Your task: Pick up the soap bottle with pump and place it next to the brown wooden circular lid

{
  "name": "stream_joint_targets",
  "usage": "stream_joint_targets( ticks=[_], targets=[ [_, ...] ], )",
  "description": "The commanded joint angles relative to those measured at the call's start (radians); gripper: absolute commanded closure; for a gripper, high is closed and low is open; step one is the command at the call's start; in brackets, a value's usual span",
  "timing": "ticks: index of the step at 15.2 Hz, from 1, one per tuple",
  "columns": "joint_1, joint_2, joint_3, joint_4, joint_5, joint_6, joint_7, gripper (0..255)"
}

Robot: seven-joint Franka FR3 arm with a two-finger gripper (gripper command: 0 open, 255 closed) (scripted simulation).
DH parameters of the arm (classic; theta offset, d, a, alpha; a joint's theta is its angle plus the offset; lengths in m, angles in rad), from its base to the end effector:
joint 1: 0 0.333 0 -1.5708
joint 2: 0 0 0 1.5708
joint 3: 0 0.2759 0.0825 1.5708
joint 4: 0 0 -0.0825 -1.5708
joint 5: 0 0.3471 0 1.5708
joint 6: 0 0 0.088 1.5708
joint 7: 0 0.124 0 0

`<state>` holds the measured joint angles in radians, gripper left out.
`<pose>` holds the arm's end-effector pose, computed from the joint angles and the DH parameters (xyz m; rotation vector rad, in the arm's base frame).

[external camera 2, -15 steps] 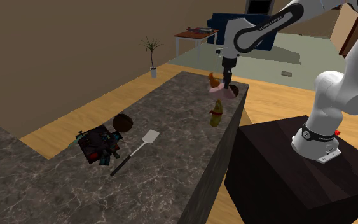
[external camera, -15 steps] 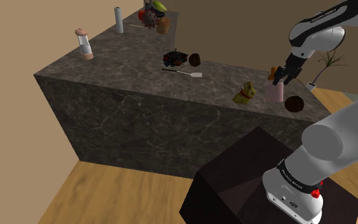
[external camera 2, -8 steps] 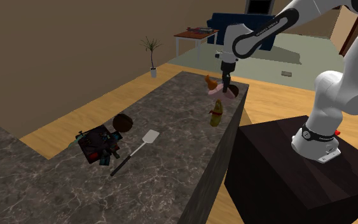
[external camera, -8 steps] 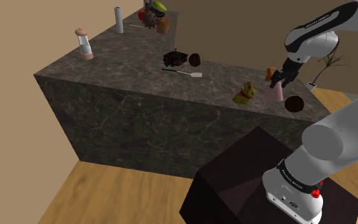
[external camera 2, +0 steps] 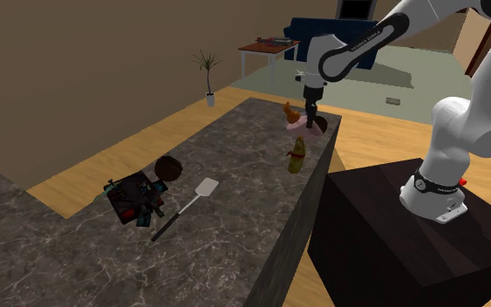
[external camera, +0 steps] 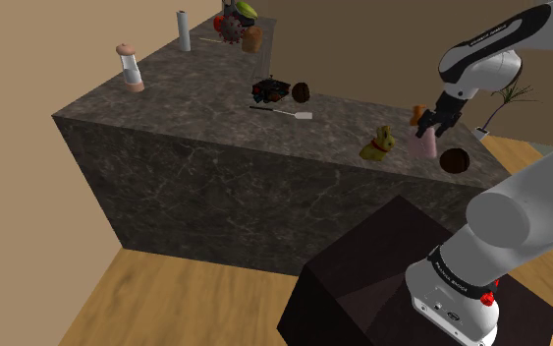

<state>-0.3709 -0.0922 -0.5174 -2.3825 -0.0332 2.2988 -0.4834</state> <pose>0.2911 -0.3576 0.3198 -3.0671 0.5912 -0.0169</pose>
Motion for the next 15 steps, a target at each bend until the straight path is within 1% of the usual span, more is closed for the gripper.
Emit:
stream_joint_targets(
  ticks=[1, 3, 7, 15],
  targets=[
    [0.0, 0.0, 0.0, -0.001, 0.0, 0.0, 0.0, 0],
    [0.001, 0.005, 0.0, 0.004, 0.003, -0.001, -0.001, 0],
    [-0.003, -0.074, 0.013, 0.067, -0.039, -0.135, 0.032, 0],
    [-0.004, -0.074, 0.013, 0.067, -0.039, -0.135, 0.032, 0]
  ],
)
